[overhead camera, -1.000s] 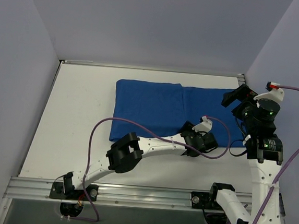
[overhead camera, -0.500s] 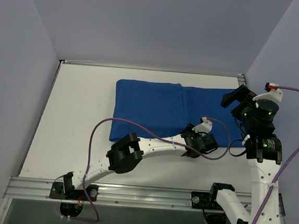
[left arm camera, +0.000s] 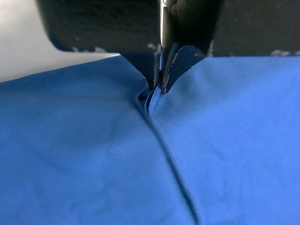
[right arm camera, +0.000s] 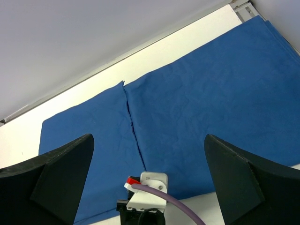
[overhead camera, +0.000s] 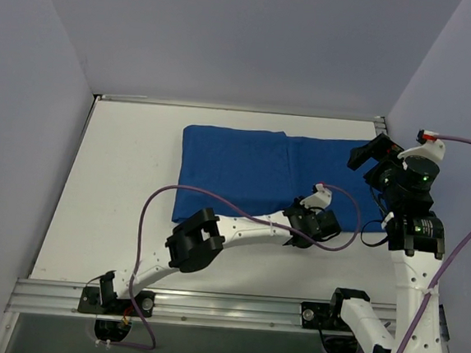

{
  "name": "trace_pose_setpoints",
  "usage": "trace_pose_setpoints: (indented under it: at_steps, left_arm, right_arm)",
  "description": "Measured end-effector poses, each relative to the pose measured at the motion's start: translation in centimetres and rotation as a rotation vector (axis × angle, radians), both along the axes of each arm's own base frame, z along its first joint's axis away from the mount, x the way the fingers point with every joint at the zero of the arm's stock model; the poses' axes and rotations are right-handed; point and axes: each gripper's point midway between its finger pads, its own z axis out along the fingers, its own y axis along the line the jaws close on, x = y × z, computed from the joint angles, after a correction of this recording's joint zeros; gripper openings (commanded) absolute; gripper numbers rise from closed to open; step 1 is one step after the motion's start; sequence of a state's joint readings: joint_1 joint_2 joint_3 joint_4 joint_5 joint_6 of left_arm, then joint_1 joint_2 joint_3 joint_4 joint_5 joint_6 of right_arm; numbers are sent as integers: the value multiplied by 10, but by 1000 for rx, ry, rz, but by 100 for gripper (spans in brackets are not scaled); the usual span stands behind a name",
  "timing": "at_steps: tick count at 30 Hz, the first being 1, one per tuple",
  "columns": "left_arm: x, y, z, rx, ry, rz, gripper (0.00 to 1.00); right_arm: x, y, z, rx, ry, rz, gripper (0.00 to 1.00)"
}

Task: Open and lay out the surgical kit
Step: Open the surgical kit at the center of the board.

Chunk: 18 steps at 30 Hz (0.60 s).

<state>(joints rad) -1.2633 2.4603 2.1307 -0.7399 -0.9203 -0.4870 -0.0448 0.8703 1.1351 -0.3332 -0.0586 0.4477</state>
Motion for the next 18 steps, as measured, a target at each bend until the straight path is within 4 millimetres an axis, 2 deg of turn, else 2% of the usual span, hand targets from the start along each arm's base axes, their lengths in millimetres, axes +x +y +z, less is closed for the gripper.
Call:
trace_pose_setpoints:
  at_steps: [3, 5, 8, 11, 14, 15, 16, 18]
  left_arm:
    - [1, 6, 8, -6, -1, 6, 2]
    - [1, 13, 20, -15, -4, 11, 2]
    - [5, 27, 44, -42, -14, 26, 2]
    - [16, 53, 75, -70, -35, 65, 2]
    - [39, 99, 106, -73, -69, 140, 2]
    - [50, 120, 115, -73, -85, 178, 2]
    - [61, 144, 122, -62, -95, 219, 2]
    - [86, 209, 126, -28, -103, 338, 2]
  right_arm:
    - [-1, 0, 2, -2, -2, 2, 100]
    - [-2, 0, 7, -4, -8, 3, 100]
    - [-4, 0, 16, -7, -26, 3, 100]
    - [-6, 0, 23, -13, -40, 5, 100]
    - [-7, 0, 27, -21, -48, 8, 100]
    - [-8, 0, 28, -25, -49, 10, 100]
    - [-8, 1, 30, -28, -52, 14, 100]
    - [-8, 4, 30, -33, -52, 26, 100]
